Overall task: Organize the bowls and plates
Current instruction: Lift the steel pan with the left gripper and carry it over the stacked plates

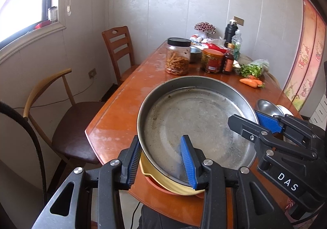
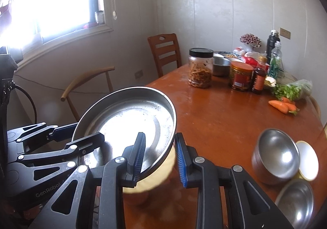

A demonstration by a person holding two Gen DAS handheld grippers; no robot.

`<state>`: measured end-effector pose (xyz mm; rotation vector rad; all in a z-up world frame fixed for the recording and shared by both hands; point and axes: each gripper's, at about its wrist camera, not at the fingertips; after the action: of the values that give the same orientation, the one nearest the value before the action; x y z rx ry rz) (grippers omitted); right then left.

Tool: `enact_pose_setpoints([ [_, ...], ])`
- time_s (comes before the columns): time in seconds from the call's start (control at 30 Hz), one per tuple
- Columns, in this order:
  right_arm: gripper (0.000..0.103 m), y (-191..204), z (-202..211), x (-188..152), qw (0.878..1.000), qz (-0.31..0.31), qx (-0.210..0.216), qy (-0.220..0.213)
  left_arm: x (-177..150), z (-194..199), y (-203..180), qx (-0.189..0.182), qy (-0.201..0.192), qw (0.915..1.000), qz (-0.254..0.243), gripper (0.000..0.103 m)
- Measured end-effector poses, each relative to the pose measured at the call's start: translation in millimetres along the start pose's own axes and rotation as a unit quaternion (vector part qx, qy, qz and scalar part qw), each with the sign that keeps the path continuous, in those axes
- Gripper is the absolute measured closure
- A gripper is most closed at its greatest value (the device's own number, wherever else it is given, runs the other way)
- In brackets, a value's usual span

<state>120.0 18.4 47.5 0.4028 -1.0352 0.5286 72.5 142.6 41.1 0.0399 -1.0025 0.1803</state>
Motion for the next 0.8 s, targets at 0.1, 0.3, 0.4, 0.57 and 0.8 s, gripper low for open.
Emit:
enact_pose_setpoints([
  [0.1,0.073,2,-10,2,1.000,0.000,0.006,0.004,0,-7,7,0.005,0.005,1.0000,0.004,0.064],
  [0.3,0.073,4,-28,-6,1.000,-0.002,0.012,0.020,-7,-21,14,0.006,0.021,0.9997,0.010,0.064],
  [0.4,0.073,3,-35,-9,1.000,-0.004,0.013,0.027,-9,-26,14,0.008,0.025,0.9996,0.009,0.064],
  [0.57,0.073,0,-41,-14,0.999,-0.007,0.011,0.034,-11,-32,12,0.008,0.030,0.9995,0.005,0.064],
  [0.8,0.073,-5,-49,-23,0.999,-0.016,0.013,0.048,-15,-41,11,0.010,0.042,0.9991,0.002,0.064],
])
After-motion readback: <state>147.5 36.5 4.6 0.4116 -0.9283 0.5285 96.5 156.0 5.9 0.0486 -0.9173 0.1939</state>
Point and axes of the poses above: each gripper's, at about its wrist camera, not at the fingertips, and z roughly against the way its jaws point, y to its left, x to its top, and after that the axes turned 9 degrees about -y, right-handed
